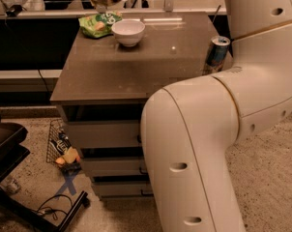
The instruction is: Pick brown chip bag from white bowl and place on counter
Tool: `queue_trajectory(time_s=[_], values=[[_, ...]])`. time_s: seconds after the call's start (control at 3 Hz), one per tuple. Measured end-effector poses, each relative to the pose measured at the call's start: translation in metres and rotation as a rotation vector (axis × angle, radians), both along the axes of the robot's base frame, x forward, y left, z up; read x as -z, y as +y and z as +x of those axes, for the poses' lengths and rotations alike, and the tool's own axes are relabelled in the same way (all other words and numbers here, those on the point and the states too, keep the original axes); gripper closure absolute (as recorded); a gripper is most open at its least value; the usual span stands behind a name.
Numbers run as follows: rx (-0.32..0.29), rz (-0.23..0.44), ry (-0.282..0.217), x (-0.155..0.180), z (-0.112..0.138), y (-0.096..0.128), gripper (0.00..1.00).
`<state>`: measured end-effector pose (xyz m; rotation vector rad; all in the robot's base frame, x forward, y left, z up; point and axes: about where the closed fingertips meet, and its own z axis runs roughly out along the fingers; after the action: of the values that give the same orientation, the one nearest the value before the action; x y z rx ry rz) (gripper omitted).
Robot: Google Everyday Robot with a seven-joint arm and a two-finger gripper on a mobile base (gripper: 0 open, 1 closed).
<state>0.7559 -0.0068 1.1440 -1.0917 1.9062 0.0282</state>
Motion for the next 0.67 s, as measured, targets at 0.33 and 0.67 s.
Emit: queue_trajectory(time_s=[0.33,0.67], values=[[0.000,0.000,-0.001,0.000,0.000,0.000,1.00],[0.020,-0.027,0.062,0.020,-0.001,0.000,1.00]])
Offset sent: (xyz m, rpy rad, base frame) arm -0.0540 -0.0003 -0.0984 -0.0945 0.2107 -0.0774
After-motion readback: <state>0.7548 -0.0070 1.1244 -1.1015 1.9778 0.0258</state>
